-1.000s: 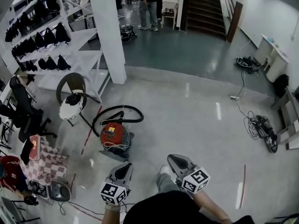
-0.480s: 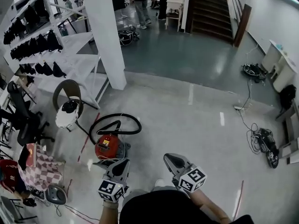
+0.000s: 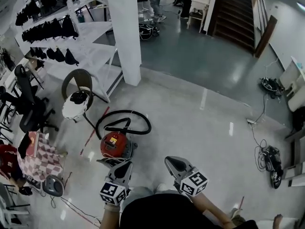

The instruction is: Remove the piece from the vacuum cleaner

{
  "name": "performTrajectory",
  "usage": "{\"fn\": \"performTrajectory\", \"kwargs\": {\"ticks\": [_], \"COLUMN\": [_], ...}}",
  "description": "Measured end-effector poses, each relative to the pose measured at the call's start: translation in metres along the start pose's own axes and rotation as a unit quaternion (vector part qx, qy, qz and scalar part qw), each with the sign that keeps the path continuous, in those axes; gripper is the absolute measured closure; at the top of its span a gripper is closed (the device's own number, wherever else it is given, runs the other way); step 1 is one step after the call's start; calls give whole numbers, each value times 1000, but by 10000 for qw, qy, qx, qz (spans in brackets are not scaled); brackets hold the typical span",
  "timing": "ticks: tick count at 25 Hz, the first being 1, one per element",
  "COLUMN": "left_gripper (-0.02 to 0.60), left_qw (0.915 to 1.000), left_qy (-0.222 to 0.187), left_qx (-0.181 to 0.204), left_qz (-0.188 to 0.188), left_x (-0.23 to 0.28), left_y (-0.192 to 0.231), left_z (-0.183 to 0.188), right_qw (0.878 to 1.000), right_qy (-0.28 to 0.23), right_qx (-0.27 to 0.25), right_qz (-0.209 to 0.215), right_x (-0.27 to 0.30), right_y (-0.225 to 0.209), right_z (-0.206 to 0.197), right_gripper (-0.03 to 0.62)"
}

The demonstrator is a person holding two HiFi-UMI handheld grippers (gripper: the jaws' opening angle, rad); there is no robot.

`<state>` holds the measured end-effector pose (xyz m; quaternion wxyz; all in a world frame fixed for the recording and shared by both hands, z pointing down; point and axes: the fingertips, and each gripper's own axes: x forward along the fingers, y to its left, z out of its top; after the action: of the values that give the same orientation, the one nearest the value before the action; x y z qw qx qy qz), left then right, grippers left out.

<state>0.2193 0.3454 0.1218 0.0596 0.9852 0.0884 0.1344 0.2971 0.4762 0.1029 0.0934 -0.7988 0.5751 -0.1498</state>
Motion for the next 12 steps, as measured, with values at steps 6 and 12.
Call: {"fn": "performTrajectory", "kwargs": {"ticks": [6,12], "left_gripper": [564,563], "left_qw": [9993,9966], "left_qy": [42,-56], "left_qx": [-197,-283], "left_qz": [318,766], "left_x": [-26,-67], "left_y": [54,111], "left_z": [-1,3], "right_qw": [9990,9966], "right_qy": [330,605], "right_qx": [-23,-102], "right_qz": [314,548], "right_x": [55,114], "right_y": [29,60], "right_z": [4,2], "right_gripper": [560,560]}}
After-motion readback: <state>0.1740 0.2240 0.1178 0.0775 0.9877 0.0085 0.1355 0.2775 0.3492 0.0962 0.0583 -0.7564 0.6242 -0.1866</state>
